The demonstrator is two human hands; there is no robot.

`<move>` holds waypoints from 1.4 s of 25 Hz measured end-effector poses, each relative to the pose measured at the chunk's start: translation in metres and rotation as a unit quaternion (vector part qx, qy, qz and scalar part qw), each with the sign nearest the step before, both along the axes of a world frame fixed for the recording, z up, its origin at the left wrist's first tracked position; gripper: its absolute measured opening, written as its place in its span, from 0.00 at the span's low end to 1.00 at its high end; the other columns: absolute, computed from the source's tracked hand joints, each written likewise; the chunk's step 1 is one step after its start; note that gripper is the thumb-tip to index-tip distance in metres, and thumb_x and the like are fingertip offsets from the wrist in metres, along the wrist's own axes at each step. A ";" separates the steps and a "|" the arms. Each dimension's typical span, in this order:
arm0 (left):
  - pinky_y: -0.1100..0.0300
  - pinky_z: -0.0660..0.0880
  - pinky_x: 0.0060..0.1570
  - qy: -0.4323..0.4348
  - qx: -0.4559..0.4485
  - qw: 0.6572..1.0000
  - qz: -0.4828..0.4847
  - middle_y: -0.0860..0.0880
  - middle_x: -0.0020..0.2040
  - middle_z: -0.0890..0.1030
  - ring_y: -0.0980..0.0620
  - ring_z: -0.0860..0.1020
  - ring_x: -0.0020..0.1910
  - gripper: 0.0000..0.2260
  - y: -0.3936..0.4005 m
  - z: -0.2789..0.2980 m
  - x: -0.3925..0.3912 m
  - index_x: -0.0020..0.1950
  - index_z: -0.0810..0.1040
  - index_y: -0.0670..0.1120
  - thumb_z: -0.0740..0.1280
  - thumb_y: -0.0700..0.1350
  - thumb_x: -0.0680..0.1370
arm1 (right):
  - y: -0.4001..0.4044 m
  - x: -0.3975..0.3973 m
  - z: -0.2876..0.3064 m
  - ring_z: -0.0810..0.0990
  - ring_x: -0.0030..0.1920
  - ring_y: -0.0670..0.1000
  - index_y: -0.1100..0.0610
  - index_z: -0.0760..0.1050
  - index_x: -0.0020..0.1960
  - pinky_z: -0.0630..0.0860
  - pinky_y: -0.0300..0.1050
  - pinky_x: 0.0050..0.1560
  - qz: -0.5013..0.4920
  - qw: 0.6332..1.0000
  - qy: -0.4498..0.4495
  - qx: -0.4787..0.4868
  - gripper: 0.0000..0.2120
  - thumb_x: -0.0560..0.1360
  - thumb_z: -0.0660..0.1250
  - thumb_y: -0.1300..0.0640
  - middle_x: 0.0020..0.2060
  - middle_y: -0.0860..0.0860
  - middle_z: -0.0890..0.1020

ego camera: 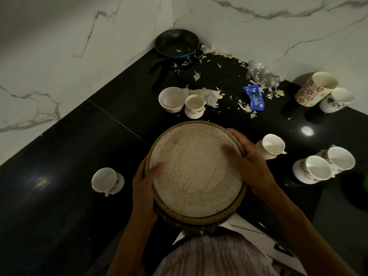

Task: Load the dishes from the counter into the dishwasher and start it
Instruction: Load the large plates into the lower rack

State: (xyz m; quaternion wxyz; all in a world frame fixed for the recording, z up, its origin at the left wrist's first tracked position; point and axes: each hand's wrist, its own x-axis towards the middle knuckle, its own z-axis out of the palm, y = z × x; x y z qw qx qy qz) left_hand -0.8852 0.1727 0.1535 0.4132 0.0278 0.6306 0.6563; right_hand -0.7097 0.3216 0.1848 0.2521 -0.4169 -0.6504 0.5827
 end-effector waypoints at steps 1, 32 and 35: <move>0.53 0.78 0.46 -0.001 -0.001 1.000 -0.001 0.54 0.55 0.82 0.50 0.81 0.53 0.12 0.000 0.001 0.000 0.59 0.78 0.56 0.66 0.44 0.77 | -0.001 0.002 0.002 0.79 0.49 0.34 0.39 0.68 0.61 0.77 0.30 0.43 -0.002 1.000 0.009 -0.005 0.16 0.80 0.63 0.58 0.54 0.40 0.78; 0.50 0.77 0.47 -0.022 -0.086 0.988 -0.130 0.56 0.56 0.76 0.54 0.76 0.53 0.14 -0.076 -0.030 0.184 0.55 0.70 0.64 0.67 0.60 0.71 | -0.140 0.170 0.055 0.79 0.53 0.36 0.37 0.66 0.61 0.78 0.31 0.46 0.024 0.999 0.026 -0.006 0.24 0.72 0.71 0.55 0.54 0.39 0.79; 0.53 0.77 0.43 -0.054 -0.070 0.986 -0.140 0.55 0.55 0.77 0.53 0.77 0.52 0.11 -0.090 -0.031 0.187 0.53 0.71 0.63 0.67 0.59 0.72 | -0.167 0.173 0.056 0.81 0.53 0.41 0.37 0.68 0.62 0.80 0.38 0.48 0.024 0.997 0.057 -0.037 0.25 0.67 0.70 0.47 0.54 0.42 0.81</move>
